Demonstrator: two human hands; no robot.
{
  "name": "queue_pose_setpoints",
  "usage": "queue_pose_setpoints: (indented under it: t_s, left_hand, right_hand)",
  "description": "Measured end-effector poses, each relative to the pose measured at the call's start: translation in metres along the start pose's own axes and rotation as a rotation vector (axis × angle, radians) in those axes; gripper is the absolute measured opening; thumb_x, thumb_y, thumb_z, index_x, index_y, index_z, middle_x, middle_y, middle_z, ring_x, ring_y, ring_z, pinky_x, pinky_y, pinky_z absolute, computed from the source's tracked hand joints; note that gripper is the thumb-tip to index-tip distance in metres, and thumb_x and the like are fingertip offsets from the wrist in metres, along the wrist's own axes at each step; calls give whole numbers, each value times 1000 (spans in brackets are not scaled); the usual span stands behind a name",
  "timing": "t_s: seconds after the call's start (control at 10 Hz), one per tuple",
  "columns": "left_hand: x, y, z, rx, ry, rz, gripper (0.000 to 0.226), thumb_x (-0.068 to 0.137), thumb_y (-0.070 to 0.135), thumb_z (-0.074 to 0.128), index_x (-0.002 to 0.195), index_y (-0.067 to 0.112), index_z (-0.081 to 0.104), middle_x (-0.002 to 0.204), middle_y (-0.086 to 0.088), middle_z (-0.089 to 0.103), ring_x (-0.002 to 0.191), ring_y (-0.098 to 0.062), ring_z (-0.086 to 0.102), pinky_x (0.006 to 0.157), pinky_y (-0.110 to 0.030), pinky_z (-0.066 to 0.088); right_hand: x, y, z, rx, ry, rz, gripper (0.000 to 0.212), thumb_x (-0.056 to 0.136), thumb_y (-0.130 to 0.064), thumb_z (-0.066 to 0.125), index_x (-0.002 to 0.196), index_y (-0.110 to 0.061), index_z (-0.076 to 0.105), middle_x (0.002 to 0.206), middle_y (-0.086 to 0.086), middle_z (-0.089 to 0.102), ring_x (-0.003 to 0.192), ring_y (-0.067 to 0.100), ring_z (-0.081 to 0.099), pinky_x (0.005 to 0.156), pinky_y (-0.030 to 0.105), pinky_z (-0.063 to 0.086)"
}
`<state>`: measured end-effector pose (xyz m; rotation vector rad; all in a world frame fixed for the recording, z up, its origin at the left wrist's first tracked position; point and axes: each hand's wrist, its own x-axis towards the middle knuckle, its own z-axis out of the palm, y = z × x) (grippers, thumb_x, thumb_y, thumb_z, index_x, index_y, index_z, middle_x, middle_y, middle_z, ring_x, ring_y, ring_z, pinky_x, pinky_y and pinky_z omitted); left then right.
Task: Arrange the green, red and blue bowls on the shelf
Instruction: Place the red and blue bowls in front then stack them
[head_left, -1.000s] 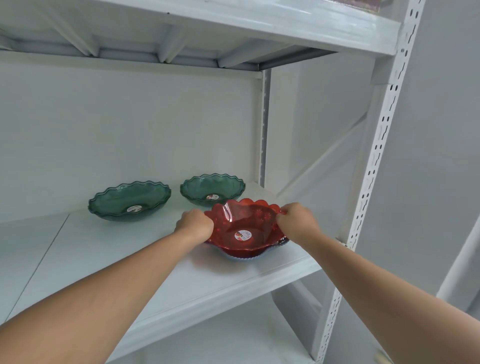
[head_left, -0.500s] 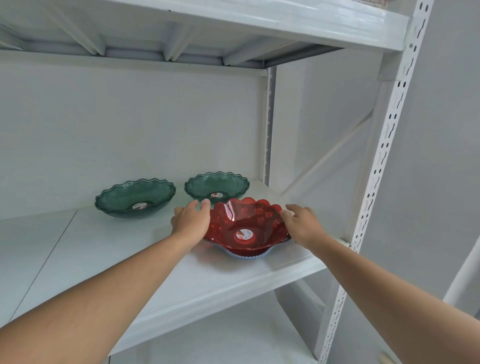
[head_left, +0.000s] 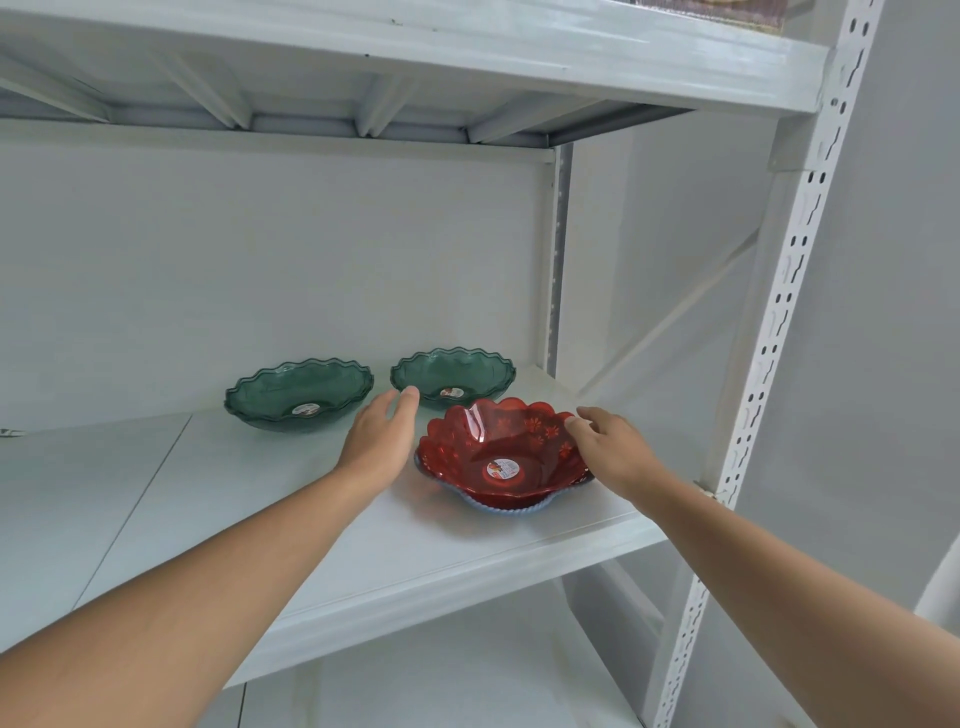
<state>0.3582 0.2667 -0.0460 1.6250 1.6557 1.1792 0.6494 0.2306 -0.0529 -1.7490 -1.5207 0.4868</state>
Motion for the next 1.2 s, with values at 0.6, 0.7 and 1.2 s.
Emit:
queue_pose_setpoints:
  t_s: [0.6,0.7,1.2]
  left_hand:
    - [-40,-5,-30,-36,141,-54,68,103,60,37,159,24,47,166,7,44,154,-16,37,124,-38,27]
    - [-57,-10,-42,-16,187,-91,65,102,61,37,157,27,49,164,8,46,152,-17,39,117,-35,29]
    - [-154,-30,-141,-23,317,-67,60,103,62,37,152,32,52,157,11,52,145,-13,45,102,-29,31]
  right_hand:
    - [3,-2,-4,13,-28,-29,59,103,-44,45,155,-18,55,151,17,57,138,34,53,119,47,41]
    - [3,-9,4,-140,-13,-128,54,104,-42,45,153,-22,57,151,17,55,142,40,41,120,49,33]
    - [-91,-57,10,-134,187,-293,49,101,-34,47,146,-24,61,143,10,61,137,33,38,116,43,31]
